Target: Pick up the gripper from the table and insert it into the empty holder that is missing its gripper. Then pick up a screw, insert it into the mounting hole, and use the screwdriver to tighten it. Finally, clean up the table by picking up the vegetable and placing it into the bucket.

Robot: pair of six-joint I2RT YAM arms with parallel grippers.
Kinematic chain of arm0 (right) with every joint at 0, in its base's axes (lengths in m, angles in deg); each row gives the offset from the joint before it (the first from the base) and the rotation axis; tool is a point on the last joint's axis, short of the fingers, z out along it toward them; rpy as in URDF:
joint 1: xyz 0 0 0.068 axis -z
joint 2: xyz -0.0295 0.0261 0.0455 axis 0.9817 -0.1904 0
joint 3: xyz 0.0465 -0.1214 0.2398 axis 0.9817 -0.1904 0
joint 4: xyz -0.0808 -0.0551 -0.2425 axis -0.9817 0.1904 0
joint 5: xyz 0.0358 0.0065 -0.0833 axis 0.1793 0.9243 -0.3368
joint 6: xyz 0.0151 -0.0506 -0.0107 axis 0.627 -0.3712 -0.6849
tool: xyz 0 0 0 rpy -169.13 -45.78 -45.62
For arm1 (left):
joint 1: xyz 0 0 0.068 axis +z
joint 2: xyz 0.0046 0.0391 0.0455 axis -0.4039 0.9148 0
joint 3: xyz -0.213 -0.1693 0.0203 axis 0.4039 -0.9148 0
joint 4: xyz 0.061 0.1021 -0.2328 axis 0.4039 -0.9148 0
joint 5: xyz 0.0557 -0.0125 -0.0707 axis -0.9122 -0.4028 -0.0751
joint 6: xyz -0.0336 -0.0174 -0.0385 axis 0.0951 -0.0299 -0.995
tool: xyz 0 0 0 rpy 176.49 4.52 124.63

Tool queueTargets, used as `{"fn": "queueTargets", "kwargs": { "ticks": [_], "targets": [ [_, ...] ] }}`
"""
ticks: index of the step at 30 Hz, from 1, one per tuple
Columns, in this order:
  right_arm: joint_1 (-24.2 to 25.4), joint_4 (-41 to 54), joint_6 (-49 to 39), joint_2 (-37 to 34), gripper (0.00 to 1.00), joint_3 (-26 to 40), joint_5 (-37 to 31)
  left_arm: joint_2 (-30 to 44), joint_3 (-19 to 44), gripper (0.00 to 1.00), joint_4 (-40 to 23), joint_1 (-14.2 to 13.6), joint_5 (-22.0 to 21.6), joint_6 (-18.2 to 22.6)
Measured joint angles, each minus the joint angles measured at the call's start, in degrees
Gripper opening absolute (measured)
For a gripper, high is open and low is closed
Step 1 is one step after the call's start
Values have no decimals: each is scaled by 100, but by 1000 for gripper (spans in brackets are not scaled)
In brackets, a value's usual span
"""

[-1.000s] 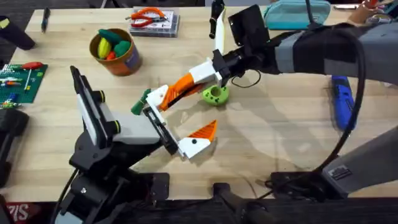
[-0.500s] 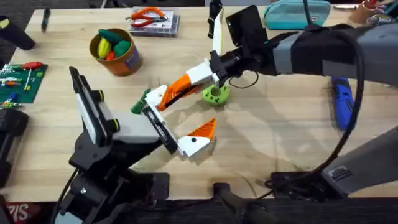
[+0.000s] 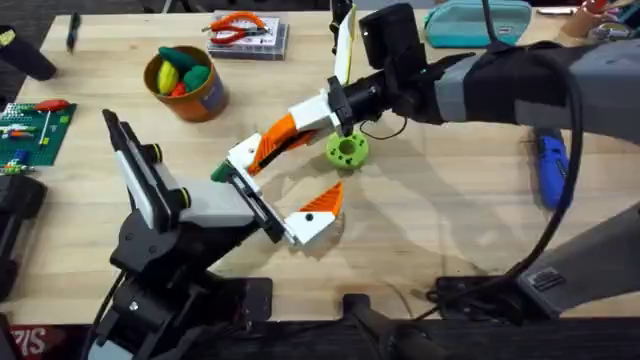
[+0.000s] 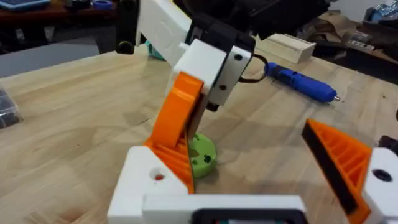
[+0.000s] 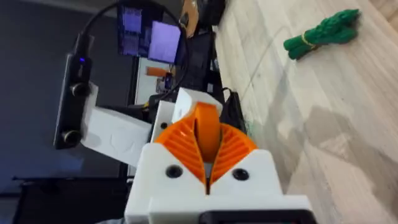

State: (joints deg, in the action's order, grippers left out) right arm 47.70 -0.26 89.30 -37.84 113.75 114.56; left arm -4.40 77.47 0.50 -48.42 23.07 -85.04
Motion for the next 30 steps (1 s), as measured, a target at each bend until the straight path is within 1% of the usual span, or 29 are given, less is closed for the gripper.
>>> {"fn": "queueTargets", "kwargs": {
  "ticks": [11, 30],
  "targets": [
    [-122, -346, 301, -1, 13, 0, -264, 0, 0, 988, -1, 19, -217, 1],
    [-263, -426, 283, -1, 13, 0, -545, 0, 0, 988, -16, 55, -409, -72]
  ]
}}
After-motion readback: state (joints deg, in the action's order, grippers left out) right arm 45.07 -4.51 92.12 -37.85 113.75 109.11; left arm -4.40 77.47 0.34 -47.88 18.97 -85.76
